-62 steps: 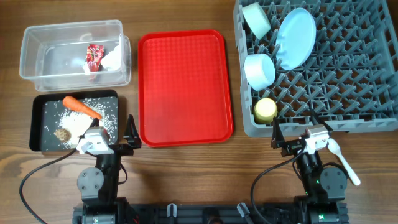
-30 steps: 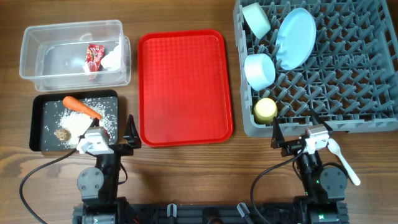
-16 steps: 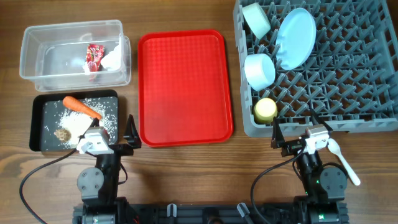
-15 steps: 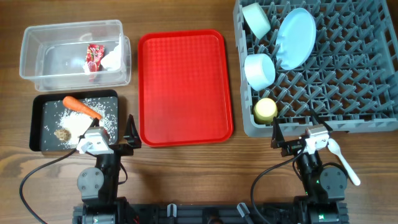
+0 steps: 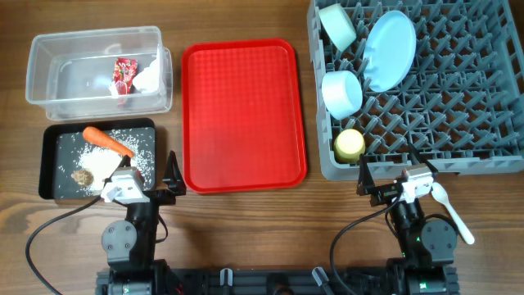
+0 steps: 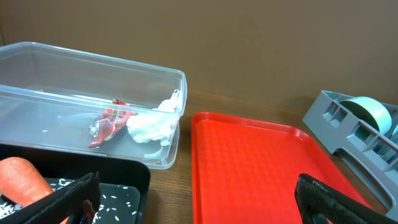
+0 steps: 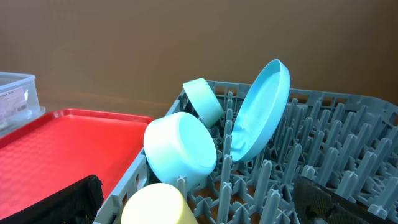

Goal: Sort waste into correct bins and load items into the dishwasher rack

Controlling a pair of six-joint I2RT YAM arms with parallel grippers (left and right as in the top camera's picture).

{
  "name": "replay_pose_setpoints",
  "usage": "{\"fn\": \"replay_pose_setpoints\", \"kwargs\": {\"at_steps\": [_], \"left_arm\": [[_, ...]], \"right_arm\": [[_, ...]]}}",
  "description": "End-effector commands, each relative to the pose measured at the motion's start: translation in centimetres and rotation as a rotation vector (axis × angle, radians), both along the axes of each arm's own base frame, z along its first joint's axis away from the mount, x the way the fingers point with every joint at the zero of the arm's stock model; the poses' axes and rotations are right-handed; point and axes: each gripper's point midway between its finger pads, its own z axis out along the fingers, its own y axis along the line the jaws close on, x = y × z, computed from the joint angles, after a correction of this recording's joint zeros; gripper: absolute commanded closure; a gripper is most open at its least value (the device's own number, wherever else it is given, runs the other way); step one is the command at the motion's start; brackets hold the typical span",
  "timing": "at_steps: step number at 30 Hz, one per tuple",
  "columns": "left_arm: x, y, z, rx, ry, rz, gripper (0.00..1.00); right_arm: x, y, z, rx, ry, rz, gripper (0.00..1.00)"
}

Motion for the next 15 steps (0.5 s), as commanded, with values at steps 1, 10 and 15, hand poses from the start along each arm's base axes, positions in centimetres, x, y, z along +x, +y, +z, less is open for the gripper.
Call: {"fn": "replay_pose_setpoints", "kwargs": {"at_steps": [1, 10, 15], "left_arm": [[-0.03, -0.19, -0.15, 0.019, 0.001, -0.011, 0.00], [-0.03, -0.19, -0.15, 0.019, 0.001, -0.010, 0.00], [-0.03, -0.19, -0.15, 0.019, 0.001, -0.010, 0.00]], "right_arm": [[-0.17, 0.47, 0.28, 0.011, -0.011, 0.026, 0.00], [-0.17, 0.47, 0.29, 0.011, -0.012, 0.027, 0.00], [-0.17, 0.47, 0.28, 0.011, -0.012, 0.027, 0.00]]}}
